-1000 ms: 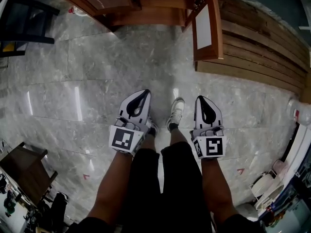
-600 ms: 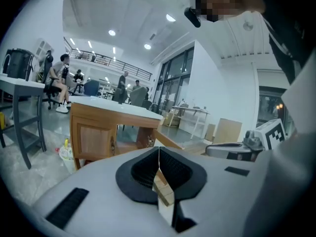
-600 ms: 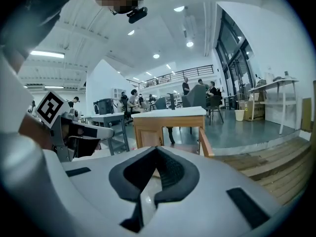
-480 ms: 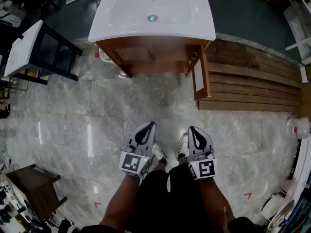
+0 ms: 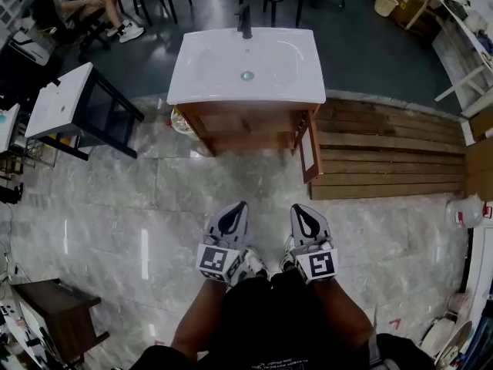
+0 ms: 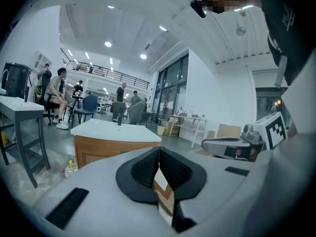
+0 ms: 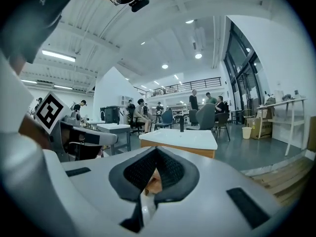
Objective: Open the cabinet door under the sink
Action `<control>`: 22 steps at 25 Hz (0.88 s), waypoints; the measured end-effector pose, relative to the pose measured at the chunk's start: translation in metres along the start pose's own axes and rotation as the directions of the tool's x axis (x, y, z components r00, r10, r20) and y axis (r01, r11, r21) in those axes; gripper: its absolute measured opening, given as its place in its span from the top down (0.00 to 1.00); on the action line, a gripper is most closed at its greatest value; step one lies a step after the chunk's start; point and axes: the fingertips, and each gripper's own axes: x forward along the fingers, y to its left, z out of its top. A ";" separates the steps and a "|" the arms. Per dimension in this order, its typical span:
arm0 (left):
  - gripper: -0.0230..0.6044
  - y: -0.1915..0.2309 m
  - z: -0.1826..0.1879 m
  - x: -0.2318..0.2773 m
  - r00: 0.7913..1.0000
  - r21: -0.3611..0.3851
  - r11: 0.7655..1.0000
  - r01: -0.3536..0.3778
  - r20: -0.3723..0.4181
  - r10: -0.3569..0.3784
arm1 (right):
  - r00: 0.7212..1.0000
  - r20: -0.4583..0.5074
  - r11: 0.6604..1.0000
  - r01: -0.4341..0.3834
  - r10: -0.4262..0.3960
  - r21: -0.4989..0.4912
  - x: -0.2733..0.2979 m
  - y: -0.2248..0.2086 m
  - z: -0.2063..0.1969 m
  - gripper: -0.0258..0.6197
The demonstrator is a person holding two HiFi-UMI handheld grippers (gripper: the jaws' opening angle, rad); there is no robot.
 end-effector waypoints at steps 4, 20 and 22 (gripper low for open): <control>0.93 0.003 0.029 -0.005 1.000 0.018 1.000 0.010 0.029 -0.010 | 0.999 0.044 1.000 0.006 -0.006 -0.006 0.009 0.004 0.035 0.92; 0.93 0.004 0.077 -0.004 0.994 0.063 0.998 -0.010 0.108 0.003 | 0.997 0.067 0.999 0.029 -0.026 -0.044 0.015 -0.002 0.062 0.92; 0.93 -0.005 0.079 -0.006 0.994 0.072 0.997 -0.005 0.114 -0.004 | 0.997 0.072 0.998 0.034 -0.031 -0.046 0.010 -0.002 0.064 0.92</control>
